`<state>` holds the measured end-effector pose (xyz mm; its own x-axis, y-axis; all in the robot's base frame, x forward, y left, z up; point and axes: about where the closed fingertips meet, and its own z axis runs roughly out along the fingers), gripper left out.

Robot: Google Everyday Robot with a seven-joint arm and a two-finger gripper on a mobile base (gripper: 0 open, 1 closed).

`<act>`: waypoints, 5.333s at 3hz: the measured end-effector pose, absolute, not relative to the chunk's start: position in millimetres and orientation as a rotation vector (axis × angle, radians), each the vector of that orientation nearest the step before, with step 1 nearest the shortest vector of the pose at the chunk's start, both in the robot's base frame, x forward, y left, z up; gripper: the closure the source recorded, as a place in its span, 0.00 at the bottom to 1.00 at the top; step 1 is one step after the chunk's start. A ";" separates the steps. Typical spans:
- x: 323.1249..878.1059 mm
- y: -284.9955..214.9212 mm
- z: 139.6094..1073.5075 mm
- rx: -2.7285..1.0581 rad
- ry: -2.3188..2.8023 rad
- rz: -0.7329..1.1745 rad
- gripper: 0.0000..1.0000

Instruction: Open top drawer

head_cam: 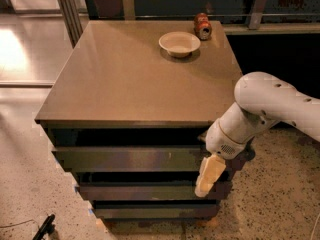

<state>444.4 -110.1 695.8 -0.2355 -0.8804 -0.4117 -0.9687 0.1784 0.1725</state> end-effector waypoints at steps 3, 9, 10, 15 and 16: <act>438.9 -106.5 669.0 -1.816 2.267 0.687 0.00; 361.4 -157.6 667.1 -1.828 2.315 0.777 0.00; 329.6 -181.2 665.1 -1.800 2.342 0.793 0.00; 269.6 -211.5 688.0 -1.788 2.302 0.848 0.00; 259.9 -175.4 707.5 -1.913 2.173 0.837 0.00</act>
Offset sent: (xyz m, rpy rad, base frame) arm 0.0124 0.0054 -0.0331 0.0039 0.1021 0.0171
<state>259.9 -175.4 707.5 -0.1893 -0.8761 -0.4434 -0.9471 0.0437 0.3180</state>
